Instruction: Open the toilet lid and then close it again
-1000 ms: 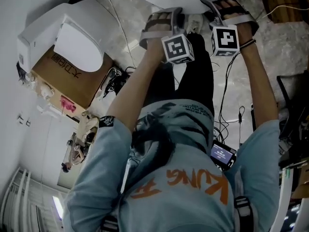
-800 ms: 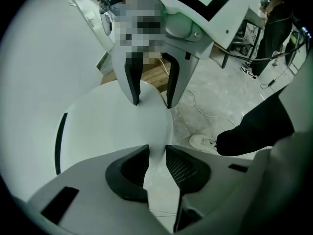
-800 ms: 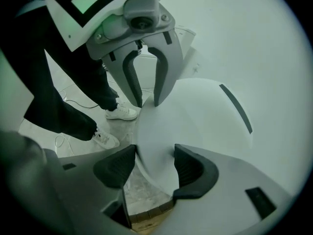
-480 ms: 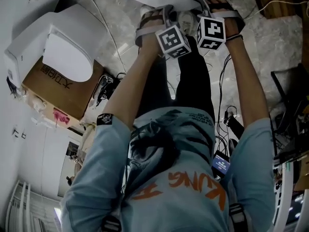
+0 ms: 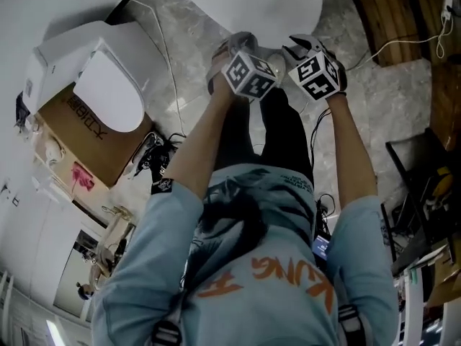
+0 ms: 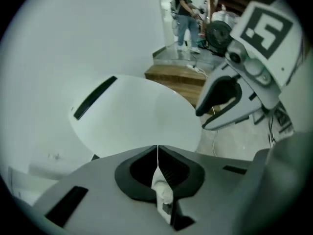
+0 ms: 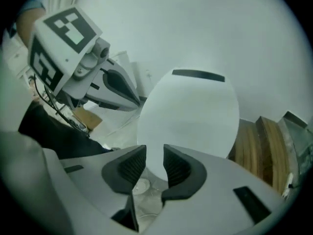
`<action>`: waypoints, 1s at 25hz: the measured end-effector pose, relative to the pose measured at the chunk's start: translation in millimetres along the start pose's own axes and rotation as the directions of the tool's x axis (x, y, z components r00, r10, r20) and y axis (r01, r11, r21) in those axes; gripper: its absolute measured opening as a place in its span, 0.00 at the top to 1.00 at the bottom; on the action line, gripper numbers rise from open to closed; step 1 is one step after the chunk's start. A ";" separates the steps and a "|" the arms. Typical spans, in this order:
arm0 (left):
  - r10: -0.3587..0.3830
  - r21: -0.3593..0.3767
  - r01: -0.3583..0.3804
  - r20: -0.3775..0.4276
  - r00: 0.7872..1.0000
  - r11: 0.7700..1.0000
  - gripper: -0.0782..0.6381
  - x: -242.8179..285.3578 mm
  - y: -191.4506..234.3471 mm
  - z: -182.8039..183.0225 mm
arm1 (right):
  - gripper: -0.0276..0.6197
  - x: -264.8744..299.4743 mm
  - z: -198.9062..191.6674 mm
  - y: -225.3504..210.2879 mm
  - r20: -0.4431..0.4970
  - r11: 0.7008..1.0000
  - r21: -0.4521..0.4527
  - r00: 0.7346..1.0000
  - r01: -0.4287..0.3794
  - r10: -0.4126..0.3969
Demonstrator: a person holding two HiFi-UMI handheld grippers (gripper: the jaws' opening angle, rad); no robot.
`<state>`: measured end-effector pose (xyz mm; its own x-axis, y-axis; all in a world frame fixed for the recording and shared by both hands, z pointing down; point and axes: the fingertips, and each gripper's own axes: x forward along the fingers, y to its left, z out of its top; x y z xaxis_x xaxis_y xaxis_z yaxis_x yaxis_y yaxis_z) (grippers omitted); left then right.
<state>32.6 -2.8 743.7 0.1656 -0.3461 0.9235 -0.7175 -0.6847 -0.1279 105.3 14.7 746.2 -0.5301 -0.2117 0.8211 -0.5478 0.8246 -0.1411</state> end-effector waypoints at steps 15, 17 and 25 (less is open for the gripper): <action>0.325 -0.541 -0.114 0.313 0.893 0.833 0.86 -232.1 109.7 60.7 | 0.94 -175.9 211.8 -2.9 0.468 0.967 0.236 0.861 0.096 -0.199; 0.376 -0.575 -0.116 0.357 0.855 0.810 0.85 -263.2 121.9 74.1 | 0.94 -199.5 238.1 -1.1 0.513 0.965 0.239 0.830 0.105 -0.218; 0.537 -0.620 -0.089 0.589 0.604 0.780 0.85 -388.4 175.9 148.3 | 0.94 -293.2 343.2 4.7 0.681 0.960 0.237 0.680 0.147 -0.272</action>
<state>-57.6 -83.9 308.9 0.1135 -0.9544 0.2761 -0.9935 -0.1059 0.0423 36.0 -99.4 315.0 -0.6521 -0.7254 0.2202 -0.7573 0.6364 -0.1462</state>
